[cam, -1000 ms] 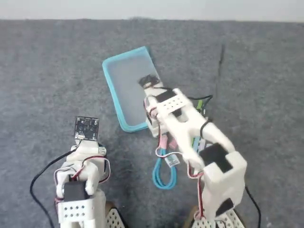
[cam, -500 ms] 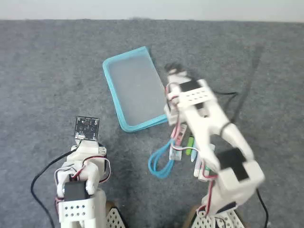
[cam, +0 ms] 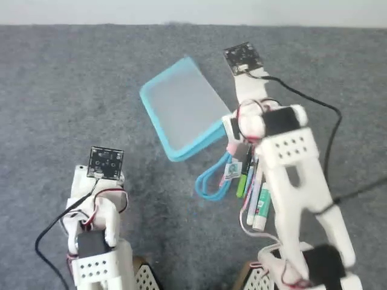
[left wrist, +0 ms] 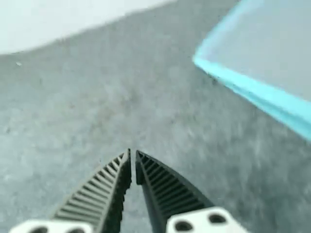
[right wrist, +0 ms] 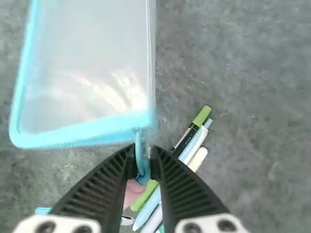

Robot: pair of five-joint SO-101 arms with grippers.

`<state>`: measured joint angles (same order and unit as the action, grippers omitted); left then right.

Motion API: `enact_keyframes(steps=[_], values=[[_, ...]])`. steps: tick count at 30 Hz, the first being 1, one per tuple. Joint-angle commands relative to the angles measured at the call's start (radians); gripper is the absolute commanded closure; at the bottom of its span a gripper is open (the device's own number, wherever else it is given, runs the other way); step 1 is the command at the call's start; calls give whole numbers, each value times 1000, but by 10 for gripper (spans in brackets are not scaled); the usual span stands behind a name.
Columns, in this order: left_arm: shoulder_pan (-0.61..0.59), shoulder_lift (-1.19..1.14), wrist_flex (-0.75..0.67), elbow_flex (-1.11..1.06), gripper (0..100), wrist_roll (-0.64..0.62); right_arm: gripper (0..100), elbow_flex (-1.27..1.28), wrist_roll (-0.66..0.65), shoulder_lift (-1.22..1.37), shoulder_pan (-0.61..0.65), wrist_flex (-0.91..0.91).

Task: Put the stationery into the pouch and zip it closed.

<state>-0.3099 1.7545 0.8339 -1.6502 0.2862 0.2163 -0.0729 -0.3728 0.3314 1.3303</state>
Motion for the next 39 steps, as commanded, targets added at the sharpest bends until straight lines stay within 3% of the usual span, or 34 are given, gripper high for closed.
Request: enact_keyframes(steps=[1,7,10,22,29,34,39], values=[[32,-5,-12,145,985,-69,993,-32,-15,-154,30,65],[215,-46,-26,232,972,-218,993,57,-61,-254,145,85],[278,-157,-91,226,891,-242,993,71,-63,-265,168,82],[477,-928,-465,280,874,-249,993,-106,-77,-208,177,127],[621,-1304,-578,418,874,-244,993,-275,-104,-99,302,202],[592,-1275,-588,412,877,-265,992,-261,-155,-125,401,211],[446,-970,-546,305,877,-345,992,-123,-155,-206,395,171]])
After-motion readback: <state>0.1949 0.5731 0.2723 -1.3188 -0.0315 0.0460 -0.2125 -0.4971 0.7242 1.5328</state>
